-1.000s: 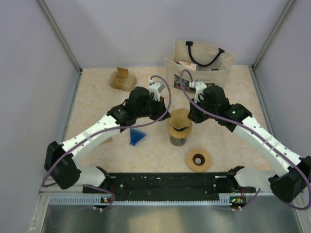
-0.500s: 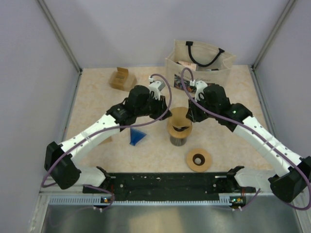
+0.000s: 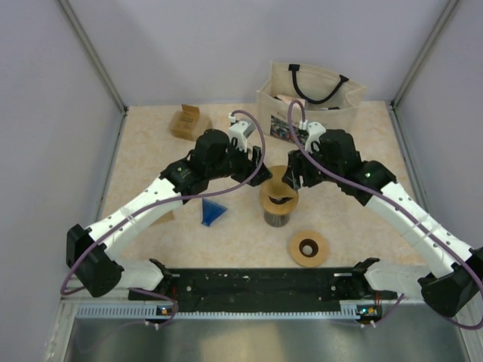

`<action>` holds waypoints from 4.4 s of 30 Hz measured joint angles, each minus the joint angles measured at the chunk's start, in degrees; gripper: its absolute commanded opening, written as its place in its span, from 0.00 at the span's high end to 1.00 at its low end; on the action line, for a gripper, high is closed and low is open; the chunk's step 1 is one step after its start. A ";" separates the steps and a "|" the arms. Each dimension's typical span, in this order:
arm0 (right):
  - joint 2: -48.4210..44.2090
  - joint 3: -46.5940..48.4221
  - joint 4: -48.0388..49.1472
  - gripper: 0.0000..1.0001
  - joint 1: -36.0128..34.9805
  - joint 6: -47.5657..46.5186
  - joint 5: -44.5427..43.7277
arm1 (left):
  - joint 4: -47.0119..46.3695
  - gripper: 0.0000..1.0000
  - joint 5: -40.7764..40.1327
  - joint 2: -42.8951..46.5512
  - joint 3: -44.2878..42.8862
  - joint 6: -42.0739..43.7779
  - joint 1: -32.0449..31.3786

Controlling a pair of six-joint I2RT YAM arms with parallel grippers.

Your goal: Place the coffee filter in the dripper

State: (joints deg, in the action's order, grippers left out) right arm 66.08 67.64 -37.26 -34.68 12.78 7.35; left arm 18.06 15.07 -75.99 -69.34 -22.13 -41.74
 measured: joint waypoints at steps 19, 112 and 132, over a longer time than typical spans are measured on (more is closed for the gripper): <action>-3.28 -0.96 2.01 0.80 0.04 1.40 -2.95 | 0.46 0.42 -1.51 -1.66 0.00 0.00 0.00; -4.92 -2.58 5.22 0.07 0.09 2.95 -2.97 | 3.17 0.01 -5.18 -0.66 -1.81 1.25 0.00; -16.20 -8.83 7.56 0.04 0.11 8.44 -35.69 | 17.92 0.01 -34.40 11.67 10.69 -17.73 12.96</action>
State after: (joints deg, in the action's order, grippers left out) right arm 49.89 58.81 -29.69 -34.57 21.21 -28.34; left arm 35.99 -19.33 -64.31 -58.65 -39.86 -28.77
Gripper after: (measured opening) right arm 0.960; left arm 0.986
